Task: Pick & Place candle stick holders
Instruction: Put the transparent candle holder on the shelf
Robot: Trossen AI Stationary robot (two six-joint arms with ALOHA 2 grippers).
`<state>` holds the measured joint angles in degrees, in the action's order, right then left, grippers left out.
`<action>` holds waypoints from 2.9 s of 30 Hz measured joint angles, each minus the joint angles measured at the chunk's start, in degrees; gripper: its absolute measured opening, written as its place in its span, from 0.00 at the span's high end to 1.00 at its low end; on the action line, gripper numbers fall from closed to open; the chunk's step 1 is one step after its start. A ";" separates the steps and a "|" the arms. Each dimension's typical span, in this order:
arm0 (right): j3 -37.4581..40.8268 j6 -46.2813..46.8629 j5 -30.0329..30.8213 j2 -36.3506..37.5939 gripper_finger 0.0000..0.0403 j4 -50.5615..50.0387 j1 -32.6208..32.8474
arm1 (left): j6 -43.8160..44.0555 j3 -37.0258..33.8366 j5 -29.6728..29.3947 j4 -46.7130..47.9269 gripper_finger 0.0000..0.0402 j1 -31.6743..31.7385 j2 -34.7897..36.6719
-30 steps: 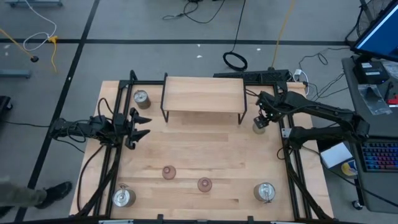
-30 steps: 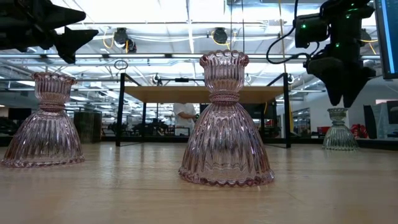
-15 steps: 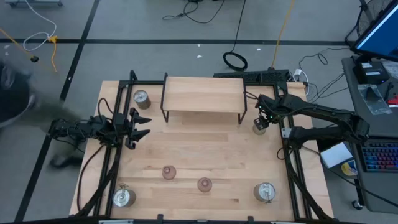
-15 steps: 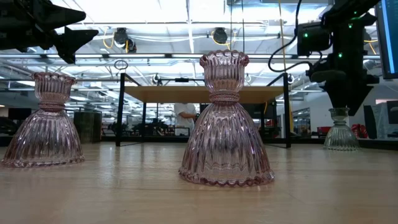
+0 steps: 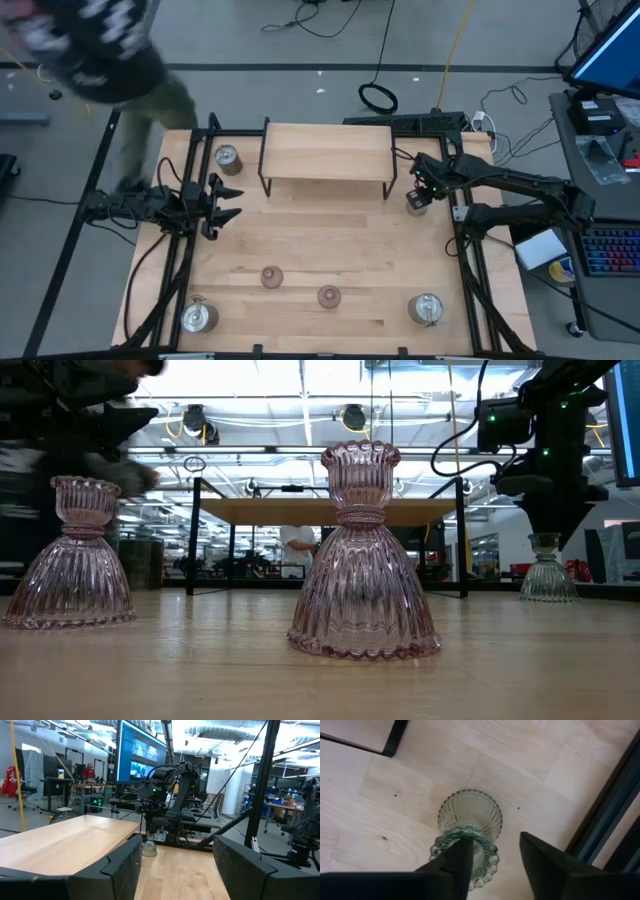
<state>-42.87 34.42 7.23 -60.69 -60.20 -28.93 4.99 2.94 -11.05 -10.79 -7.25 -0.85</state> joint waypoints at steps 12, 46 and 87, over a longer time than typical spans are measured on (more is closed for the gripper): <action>0.06 0.51 0.00 0.02 0.92 0.22 -0.02 | -0.02 0.00 0.00 0.04 0.39 0.00 0.00; -3.94 6.37 -6.87 15.84 0.95 -7.79 0.04 | 13.42 0.00 0.02 0.02 0.39 -0.02 0.00; -16.38 13.00 -41.91 15.57 0.95 40.72 0.15 | 16.16 0.00 -0.02 -2.84 0.39 -0.01 -0.02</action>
<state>-59.24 47.43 -34.68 -45.12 -19.49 -28.77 21.16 2.94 -11.07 -13.63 -7.26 -0.86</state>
